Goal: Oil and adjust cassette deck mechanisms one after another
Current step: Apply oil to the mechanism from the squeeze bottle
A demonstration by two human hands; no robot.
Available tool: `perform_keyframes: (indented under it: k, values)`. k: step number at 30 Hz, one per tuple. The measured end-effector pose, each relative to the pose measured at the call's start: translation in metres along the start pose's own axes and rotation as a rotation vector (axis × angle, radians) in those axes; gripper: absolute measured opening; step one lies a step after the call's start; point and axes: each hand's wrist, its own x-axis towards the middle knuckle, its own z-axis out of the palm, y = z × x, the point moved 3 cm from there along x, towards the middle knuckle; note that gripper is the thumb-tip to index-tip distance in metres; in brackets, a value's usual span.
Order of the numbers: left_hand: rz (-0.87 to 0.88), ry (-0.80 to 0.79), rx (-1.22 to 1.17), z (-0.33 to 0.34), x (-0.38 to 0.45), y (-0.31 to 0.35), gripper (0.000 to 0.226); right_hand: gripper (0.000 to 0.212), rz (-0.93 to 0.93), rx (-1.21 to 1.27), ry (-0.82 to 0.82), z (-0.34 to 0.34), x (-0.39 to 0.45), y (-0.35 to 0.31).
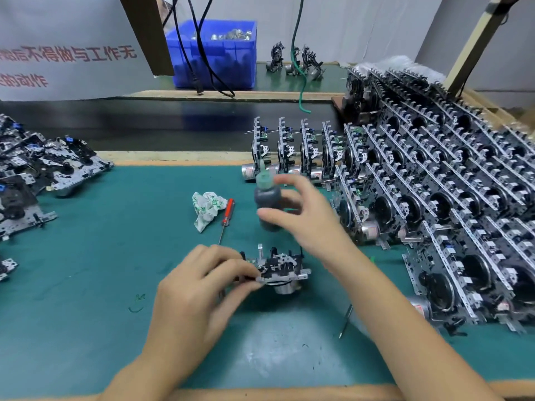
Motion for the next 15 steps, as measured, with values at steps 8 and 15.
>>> perform_keyframes:
  k: [8,15]
  values:
    - [-0.083,-0.236,-0.124,-0.014,0.031,-0.013,0.016,0.050,-0.003,-0.521,-0.316,0.044,0.055,0.002]
    - [-0.123,-0.289,-0.136,-0.010,0.042,-0.020,0.021,0.049,-0.029,-0.790,-0.076,0.020,0.066,-0.004]
